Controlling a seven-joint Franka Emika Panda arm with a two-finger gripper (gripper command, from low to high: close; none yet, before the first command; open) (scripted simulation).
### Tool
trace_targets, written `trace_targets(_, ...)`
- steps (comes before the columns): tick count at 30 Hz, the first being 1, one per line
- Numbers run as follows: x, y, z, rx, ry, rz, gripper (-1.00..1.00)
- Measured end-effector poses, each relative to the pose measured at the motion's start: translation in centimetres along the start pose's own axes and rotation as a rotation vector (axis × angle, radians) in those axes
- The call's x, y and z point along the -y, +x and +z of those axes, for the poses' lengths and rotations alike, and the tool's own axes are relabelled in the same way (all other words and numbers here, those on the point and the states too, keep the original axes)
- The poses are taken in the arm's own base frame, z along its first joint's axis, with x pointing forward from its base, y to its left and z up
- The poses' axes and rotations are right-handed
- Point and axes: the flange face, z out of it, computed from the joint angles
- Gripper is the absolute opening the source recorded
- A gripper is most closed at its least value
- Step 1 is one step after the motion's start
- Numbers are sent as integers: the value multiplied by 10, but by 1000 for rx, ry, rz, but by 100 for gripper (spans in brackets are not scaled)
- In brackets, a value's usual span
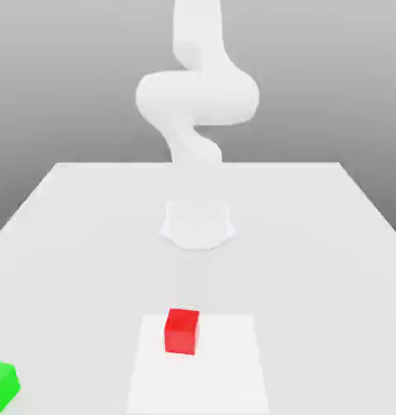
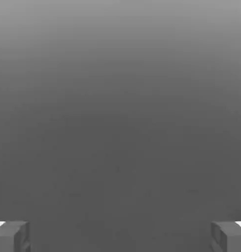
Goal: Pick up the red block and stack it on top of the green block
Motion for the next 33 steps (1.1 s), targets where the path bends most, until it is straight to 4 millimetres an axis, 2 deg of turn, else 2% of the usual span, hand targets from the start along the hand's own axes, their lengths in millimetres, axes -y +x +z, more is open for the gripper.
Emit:
trace_targets(4,-28,-19,102,99,-116,23,0)
trace_targets(8,-70,-52,189,196,-230,46,0)
trace_targets(12,-125,-97,260,295,-347,71,0)
trace_targets(15,-175,-140,303,374,-440,91,0)
trace_targets(18,-222,-182,330,445,-525,111,0)
trace_targets(25,-262,-220,379,466,-548,115,0)
trace_targets(26,-265,-223,383,466,-548,115,-100)
trace_targets(33,-265,-223,382,466,-548,115,-100)
